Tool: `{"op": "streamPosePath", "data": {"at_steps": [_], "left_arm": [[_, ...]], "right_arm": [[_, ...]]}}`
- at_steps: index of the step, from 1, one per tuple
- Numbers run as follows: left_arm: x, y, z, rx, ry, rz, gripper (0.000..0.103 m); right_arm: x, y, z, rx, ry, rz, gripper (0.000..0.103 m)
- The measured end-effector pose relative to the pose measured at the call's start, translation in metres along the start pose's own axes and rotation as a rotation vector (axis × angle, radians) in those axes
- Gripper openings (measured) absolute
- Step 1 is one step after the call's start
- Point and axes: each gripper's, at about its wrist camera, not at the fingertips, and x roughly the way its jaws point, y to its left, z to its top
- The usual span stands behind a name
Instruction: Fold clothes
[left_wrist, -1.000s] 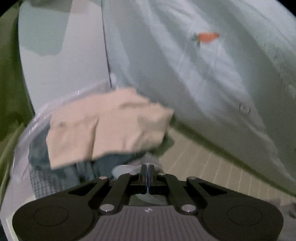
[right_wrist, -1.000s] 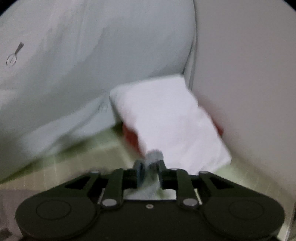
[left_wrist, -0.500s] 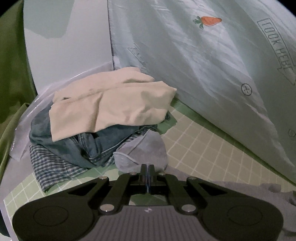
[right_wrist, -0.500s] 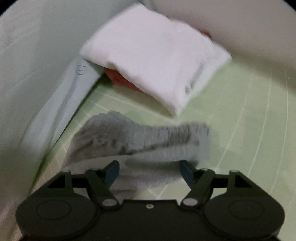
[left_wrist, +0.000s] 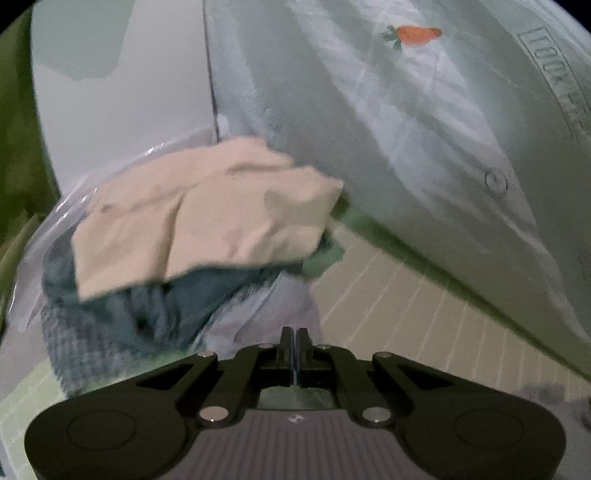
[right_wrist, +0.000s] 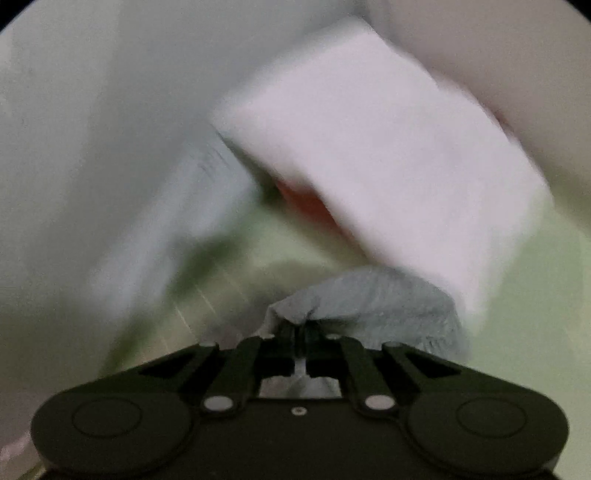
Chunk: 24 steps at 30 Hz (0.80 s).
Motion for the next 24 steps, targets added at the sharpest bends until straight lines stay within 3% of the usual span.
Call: {"op": "streamPosePath", "data": {"at_steps": [3,5,6,7,8,10,12,15,19,24], "left_arm": [[0.009,-0.019,0.031,0.016,-0.096,0.007,0.001],[0.014,-0.029,0.049,-0.018,-0.146,-0.009,0.002],[0.017,-0.035,0.056,-0.040,-0.165,-0.019,0.007],[0.019,-0.040,0.061,-0.051,-0.174,-0.032,0.018],[0.022,-0.045,0.062,-0.046,-0.169,-0.046,0.026],[0.026,-0.051,0.056,-0.025,-0.152,-0.062,0.055],[0.029,-0.048,0.039,-0.012,-0.107,-0.058,0.066],[0.033,-0.031,0.011,-0.047,-0.008,-0.034,0.066],[0.039,-0.006,-0.024,-0.142,0.108,0.007,0.068],[0.055,0.003,-0.046,-0.163,0.198,0.040,0.068]], "right_arm": [[-0.001,0.036,0.043,0.004,-0.118,0.146,0.005],[0.001,0.056,0.053,-0.031,-0.154,0.198,0.016],[0.003,0.065,0.052,-0.064,-0.162,0.201,0.044],[0.005,0.074,0.052,-0.097,-0.170,0.203,0.064],[0.007,0.081,0.050,-0.126,-0.174,0.203,0.065],[0.009,0.078,0.030,-0.150,-0.136,0.169,0.066],[0.009,0.062,0.004,-0.151,-0.098,0.122,0.073],[0.008,0.033,-0.033,-0.118,-0.034,0.010,0.075],[0.015,0.009,-0.065,-0.048,0.068,-0.038,0.076],[0.031,0.013,-0.073,-0.059,0.104,-0.071,0.076]]}}
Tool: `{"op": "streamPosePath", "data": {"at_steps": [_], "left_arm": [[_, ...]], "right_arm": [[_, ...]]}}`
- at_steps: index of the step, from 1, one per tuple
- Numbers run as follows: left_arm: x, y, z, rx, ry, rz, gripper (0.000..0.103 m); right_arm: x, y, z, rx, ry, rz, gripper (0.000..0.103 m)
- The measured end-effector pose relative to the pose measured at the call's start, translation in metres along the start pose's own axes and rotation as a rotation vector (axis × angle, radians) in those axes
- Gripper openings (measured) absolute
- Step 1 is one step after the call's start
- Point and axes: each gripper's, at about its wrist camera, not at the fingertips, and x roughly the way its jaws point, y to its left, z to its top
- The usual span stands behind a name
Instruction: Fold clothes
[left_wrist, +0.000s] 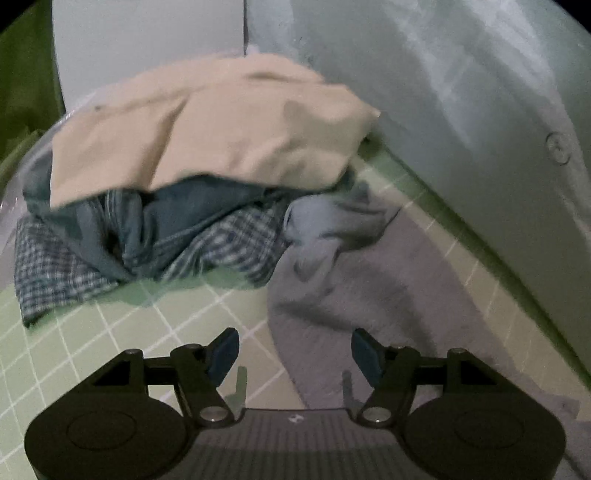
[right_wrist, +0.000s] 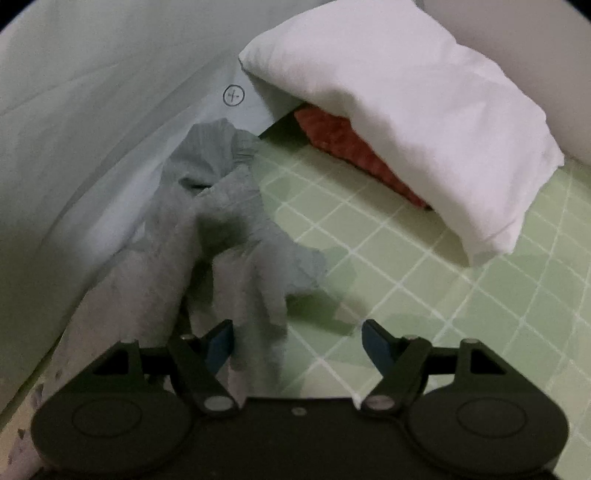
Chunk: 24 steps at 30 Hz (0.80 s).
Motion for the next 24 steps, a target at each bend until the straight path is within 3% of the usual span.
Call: {"op": "streamPosePath", "data": {"at_steps": [9,11,12,14,15,16,17,18,24], "left_arm": [[0.032,0.009,0.011,-0.090,0.010,0.041,0.069],[0.039,0.008,0.012,-0.100,0.013,0.024,0.069],[0.042,0.006,0.013,-0.101,0.015,0.013,0.068],[0.047,0.001,0.015,-0.093,0.018,-0.007,0.060],[0.048,-0.001,0.015,-0.085,0.017,-0.011,0.047],[0.049,-0.003,0.015,-0.078,0.016,-0.015,0.035],[0.050,-0.004,0.015,-0.074,0.017,-0.020,0.026],[0.051,-0.004,0.017,-0.076,0.023,-0.026,0.007],[0.026,0.009,0.018,-0.044,0.004,-0.011,0.003]], "right_arm": [[0.016,0.010,0.005,0.013,0.011,-0.034,0.077],[0.018,0.012,0.004,0.013,0.015,-0.034,0.070],[0.019,0.013,0.004,0.012,0.019,-0.031,0.056],[0.019,0.014,0.003,0.001,0.021,-0.035,0.033],[0.019,0.015,0.003,-0.004,0.029,-0.026,0.010],[0.018,0.015,0.002,-0.011,0.034,-0.021,0.003],[0.014,0.016,0.002,-0.024,0.021,-0.039,0.003],[0.010,0.017,0.001,-0.037,0.008,-0.057,0.003],[-0.025,0.001,0.004,-0.072,-0.055,-0.128,0.002]]}}
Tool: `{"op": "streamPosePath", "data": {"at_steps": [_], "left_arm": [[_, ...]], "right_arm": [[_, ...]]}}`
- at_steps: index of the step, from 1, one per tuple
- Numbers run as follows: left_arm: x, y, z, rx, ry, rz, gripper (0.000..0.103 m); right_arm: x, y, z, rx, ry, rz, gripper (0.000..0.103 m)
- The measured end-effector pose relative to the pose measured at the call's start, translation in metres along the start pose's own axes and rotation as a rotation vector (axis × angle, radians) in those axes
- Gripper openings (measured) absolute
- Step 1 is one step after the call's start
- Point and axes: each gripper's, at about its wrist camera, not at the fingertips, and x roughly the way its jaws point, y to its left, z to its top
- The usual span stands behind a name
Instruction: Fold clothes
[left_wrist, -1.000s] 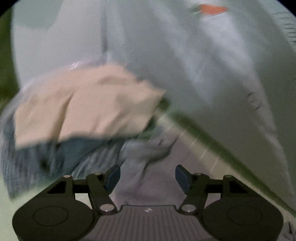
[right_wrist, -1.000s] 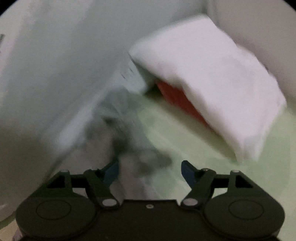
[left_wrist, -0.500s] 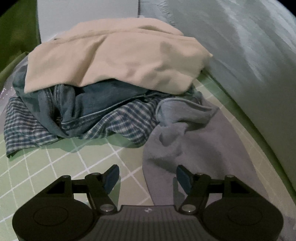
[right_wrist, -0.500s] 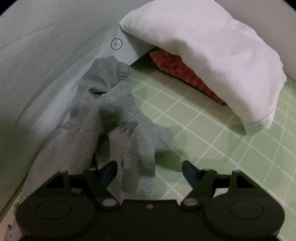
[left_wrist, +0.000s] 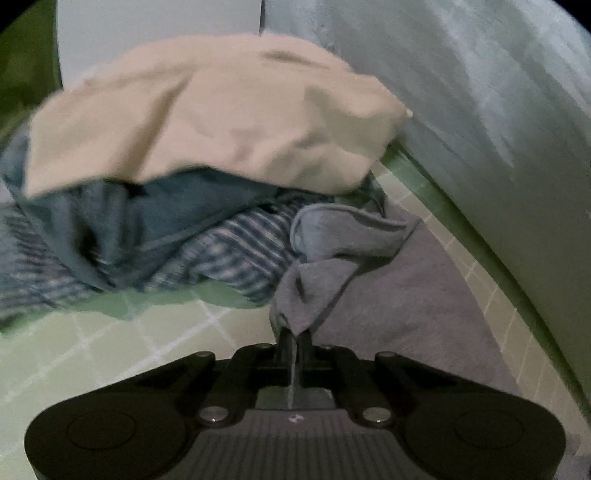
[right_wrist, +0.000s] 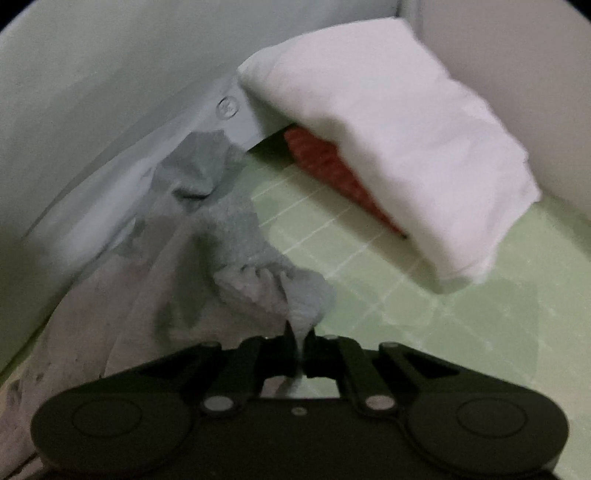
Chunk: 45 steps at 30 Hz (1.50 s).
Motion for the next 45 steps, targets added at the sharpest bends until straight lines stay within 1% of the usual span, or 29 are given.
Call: {"op": "streamPosePath", "data": {"at_steps": [3,6,10,13,16,18,20,21,23,24,25,26,27,28,31,32,34,36,41,42,43,44,45], "left_arm": [[-0.024,0.015,-0.007,0.013,-0.016,-0.004,0.003],[-0.048,0.037,-0.020,-0.003,-0.018,-0.018,0.003],[-0.082,0.064,-0.049,0.022,-0.008,-0.020,0.003],[-0.106,0.095,-0.077,0.024,0.003,-0.011,0.003],[-0.120,0.130,-0.101,-0.007,0.042,0.014,0.003],[-0.124,0.150,-0.115,-0.033,0.083,0.022,0.004],[-0.123,0.164,-0.123,-0.050,0.120,0.023,0.005],[-0.123,0.170,-0.125,-0.054,0.129,0.023,0.010],[-0.123,0.175,-0.121,-0.053,0.123,0.021,0.012],[-0.123,0.178,-0.119,-0.053,0.120,0.020,0.020],[-0.122,0.180,-0.116,-0.046,0.115,0.024,0.030],[-0.121,0.182,-0.111,-0.032,0.106,0.033,0.035],[-0.119,0.183,-0.106,-0.018,0.098,0.038,0.042],[-0.117,0.185,-0.101,-0.006,0.094,0.034,0.048],[-0.108,0.189,-0.083,0.054,0.085,-0.002,0.053],[-0.106,0.187,-0.078,0.093,0.081,-0.019,0.054],[-0.102,0.180,-0.070,0.180,0.071,-0.064,0.060],[-0.097,0.172,-0.064,0.267,0.067,-0.114,0.061],[-0.082,0.152,-0.056,0.464,0.071,-0.222,0.060],[-0.078,0.149,-0.055,0.497,0.075,-0.242,0.054],[-0.075,0.147,-0.054,0.525,0.079,-0.256,0.030],[-0.072,0.146,-0.053,0.549,0.086,-0.264,0.013],[-0.067,0.148,-0.050,0.554,0.090,-0.257,0.004]], "right_arm": [[-0.020,-0.025,-0.003,0.037,-0.013,0.006,0.002],[-0.042,-0.050,-0.012,0.061,-0.023,0.008,0.002],[-0.069,-0.085,-0.034,0.061,-0.023,-0.006,0.002],[-0.086,-0.115,-0.052,0.070,-0.016,-0.039,0.002],[-0.101,-0.148,-0.066,0.111,0.003,-0.073,0.002],[-0.108,-0.164,-0.075,0.137,0.019,-0.088,0.002],[-0.112,-0.170,-0.083,0.145,0.035,-0.089,0.002],[-0.114,-0.172,-0.086,0.148,0.042,-0.089,0.002],[-0.118,-0.168,-0.090,0.150,0.050,-0.088,0.004],[-0.120,-0.164,-0.091,0.150,0.052,-0.089,0.008],[-0.122,-0.160,-0.092,0.149,0.053,-0.091,0.015],[-0.125,-0.155,-0.094,0.146,0.054,-0.095,0.020],[-0.129,-0.151,-0.095,0.145,0.049,-0.093,0.032],[-0.133,-0.146,-0.097,0.142,0.045,-0.091,0.039],[-0.146,-0.126,-0.108,0.117,0.033,-0.100,0.045],[-0.151,-0.119,-0.113,0.106,0.031,-0.102,0.046],[-0.161,-0.104,-0.125,0.092,0.030,-0.101,0.050],[-0.170,-0.090,-0.138,0.085,0.039,-0.093,0.050],[-0.191,-0.046,-0.175,0.049,0.070,-0.067,0.050],[-0.195,-0.038,-0.180,0.037,0.074,-0.058,0.050],[-0.199,-0.029,-0.186,0.025,0.078,-0.049,0.050],[-0.203,-0.021,-0.192,0.011,0.080,-0.042,0.050],[-0.207,-0.013,-0.197,-0.002,0.082,-0.035,0.050]]}}
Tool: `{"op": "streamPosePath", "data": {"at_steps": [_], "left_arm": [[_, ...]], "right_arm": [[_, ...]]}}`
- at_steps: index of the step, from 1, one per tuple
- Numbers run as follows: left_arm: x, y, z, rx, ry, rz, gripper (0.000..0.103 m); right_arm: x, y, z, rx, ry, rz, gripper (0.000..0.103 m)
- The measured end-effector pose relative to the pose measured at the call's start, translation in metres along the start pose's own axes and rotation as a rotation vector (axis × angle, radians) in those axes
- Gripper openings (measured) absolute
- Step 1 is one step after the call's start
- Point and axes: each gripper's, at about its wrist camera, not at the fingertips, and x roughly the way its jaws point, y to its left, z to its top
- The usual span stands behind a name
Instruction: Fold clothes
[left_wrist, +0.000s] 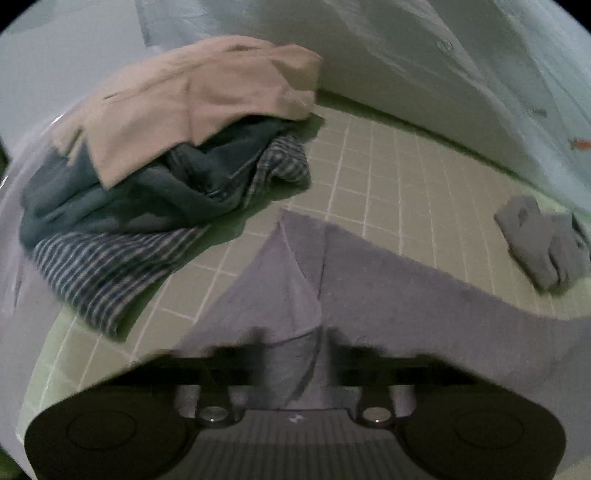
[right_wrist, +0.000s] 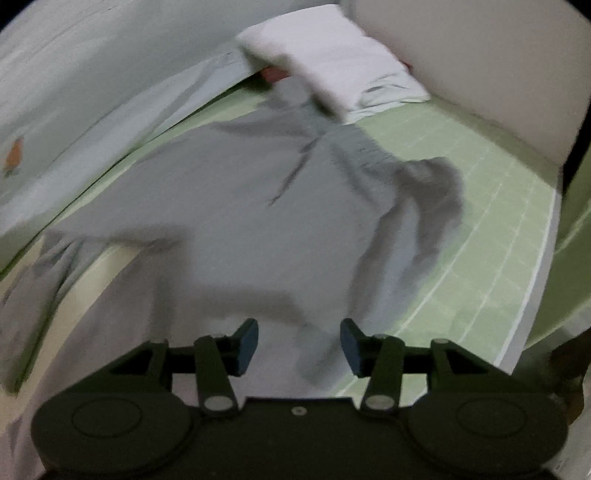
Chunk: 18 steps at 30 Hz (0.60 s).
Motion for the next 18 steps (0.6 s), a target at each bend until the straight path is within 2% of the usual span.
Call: {"op": "streamPosePath", "data": {"at_steps": [3,5,8,12,14,16,18], "left_arm": [[0.002,0.024,0.005,-0.051,-0.022,0.049,0.002],[-0.002,0.049,0.008,-0.127,-0.045,0.102,0.002],[-0.003,0.089,0.008,-0.248,-0.048,0.140,0.002],[-0.009,0.110,-0.003,-0.324,-0.059,0.179,0.006],[-0.012,0.108,-0.007,-0.333,-0.058,0.173,0.022],[-0.014,0.101,-0.009,-0.318,-0.060,0.164,0.053],[-0.018,0.091,-0.010,-0.305,-0.074,0.156,0.061]], "right_arm": [[-0.009,0.020,-0.014,-0.025,0.012,0.015,0.050],[-0.013,0.029,-0.022,-0.039,0.020,0.024,0.050],[-0.015,0.038,-0.031,-0.043,0.040,0.033,0.050],[-0.018,0.044,-0.036,-0.041,0.058,0.053,0.050],[-0.020,0.041,-0.035,-0.030,0.057,0.064,0.052],[-0.020,0.035,-0.032,-0.016,0.053,0.075,0.059],[-0.021,0.029,-0.030,-0.003,0.042,0.080,0.066]]}}
